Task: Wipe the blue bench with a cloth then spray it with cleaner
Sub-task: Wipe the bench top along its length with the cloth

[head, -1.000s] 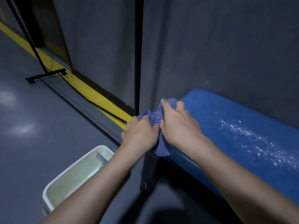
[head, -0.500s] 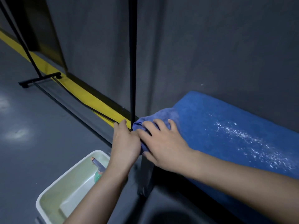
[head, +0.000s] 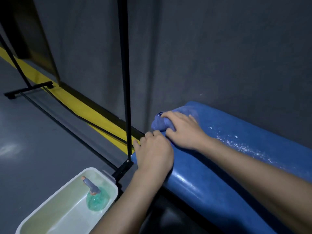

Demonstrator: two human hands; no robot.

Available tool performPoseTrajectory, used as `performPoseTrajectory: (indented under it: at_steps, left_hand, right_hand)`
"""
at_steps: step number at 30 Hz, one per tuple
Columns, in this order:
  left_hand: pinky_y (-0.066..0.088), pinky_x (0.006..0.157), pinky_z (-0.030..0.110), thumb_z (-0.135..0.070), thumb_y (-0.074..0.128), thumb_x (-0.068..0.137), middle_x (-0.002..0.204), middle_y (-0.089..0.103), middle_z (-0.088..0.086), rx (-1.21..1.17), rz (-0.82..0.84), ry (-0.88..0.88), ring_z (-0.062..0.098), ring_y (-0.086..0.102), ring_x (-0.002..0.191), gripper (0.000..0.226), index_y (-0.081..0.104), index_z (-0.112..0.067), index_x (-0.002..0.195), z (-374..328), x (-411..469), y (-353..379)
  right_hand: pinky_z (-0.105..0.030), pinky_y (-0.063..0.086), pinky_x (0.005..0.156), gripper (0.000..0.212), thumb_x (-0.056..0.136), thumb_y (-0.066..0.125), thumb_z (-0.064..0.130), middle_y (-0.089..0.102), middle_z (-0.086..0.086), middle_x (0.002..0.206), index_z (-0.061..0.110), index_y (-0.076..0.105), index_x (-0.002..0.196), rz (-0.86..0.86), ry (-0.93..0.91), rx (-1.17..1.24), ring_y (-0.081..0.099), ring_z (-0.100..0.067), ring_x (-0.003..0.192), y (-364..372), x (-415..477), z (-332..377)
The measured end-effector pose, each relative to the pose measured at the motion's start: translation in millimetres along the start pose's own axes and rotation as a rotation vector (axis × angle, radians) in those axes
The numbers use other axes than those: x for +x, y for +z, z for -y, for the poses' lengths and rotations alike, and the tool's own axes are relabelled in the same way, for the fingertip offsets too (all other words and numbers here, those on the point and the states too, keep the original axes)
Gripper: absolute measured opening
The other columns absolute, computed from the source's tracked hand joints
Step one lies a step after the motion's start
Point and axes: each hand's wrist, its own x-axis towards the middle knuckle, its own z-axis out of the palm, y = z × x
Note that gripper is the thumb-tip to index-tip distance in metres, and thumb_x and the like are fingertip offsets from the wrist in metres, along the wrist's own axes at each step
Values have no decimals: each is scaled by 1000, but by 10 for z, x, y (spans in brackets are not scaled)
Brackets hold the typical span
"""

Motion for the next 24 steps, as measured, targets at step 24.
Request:
performPoseTrajectory:
  at_steps: [24]
  left_hand:
    - [34,95,42,-16,25,98,128,50,5,48,-114,-28,28,46,116,31,43,-12,123,-113,74,191]
  right_hand:
    - [-41,41,87,35,86,41,15,59,-15,122,17,43,121,-61,338,-25,51,-37,114,-341,354,-991]
